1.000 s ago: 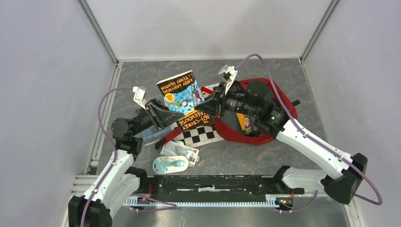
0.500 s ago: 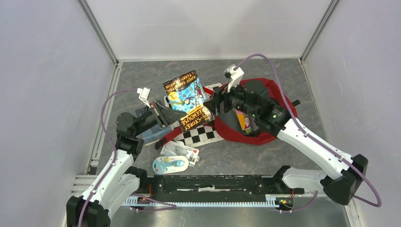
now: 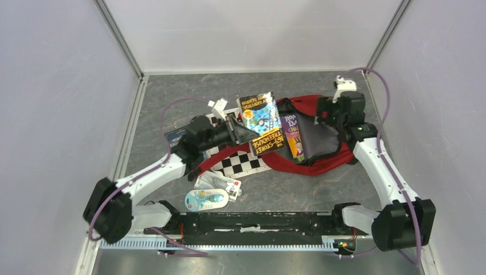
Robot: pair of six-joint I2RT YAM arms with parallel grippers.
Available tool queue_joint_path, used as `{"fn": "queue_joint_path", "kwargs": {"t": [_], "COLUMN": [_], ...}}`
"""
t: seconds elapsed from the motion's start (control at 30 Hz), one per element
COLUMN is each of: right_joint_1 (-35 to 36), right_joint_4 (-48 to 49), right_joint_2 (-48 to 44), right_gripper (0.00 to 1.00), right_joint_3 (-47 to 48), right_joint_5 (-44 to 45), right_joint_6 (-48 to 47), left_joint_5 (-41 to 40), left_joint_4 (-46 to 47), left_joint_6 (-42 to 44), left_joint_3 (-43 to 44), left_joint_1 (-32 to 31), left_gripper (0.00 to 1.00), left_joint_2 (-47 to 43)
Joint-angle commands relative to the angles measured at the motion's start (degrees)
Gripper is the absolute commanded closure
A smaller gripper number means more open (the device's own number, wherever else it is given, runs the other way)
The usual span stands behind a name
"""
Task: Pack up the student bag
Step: Place the book in the student bag.
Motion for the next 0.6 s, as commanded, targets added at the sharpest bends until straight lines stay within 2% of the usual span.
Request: {"fn": "queue_joint_path", "kwargs": {"t": [0.0,0.23,0.33,0.47,0.5,0.57], "right_joint_1": [-9.13,-17.62,-18.87,-19.14,-19.22,-19.33], "right_joint_4": [-0.18,3.66,7.21,10.87,12.0,13.78], "right_joint_2": [1.51,1.9,2.48,5.49,6.79,9.22], "right_gripper": [0.02,0.02,0.02,0.02,0.04,0.17], "right_joint_3": [-1.09,-6.37,-8.24,-9.22,-9.35,-8.85], "right_joint_5": [-0.34,-11.84,-18.0,-20.07,-20.98,-24.38], "right_joint_6": [-4.06,-6.0,-5.87,-5.97,-5.97,-6.34], "left_joint_5": [-6.61,-11.27,-11.3,-10.9,-10.8,-10.34], "left_joint_4": [4.25,3.46,3.46,3.4,3.32,3.29], "left_joint_6": [1.78,-1.98,-3.26,-4.22,-4.3,-4.48], "left_joint_3": [8.69,15.0,17.08,19.53,20.03,20.81], "left_joint_1": [-3.92,-6.89,-7.26,-7.27,-7.29,-7.27], "left_gripper": [0.98,0.98,0.98,0.98,0.98,0.98], "left_joint_2": [8.55,20.68,25.17,29.48,30.48,32.03]}}
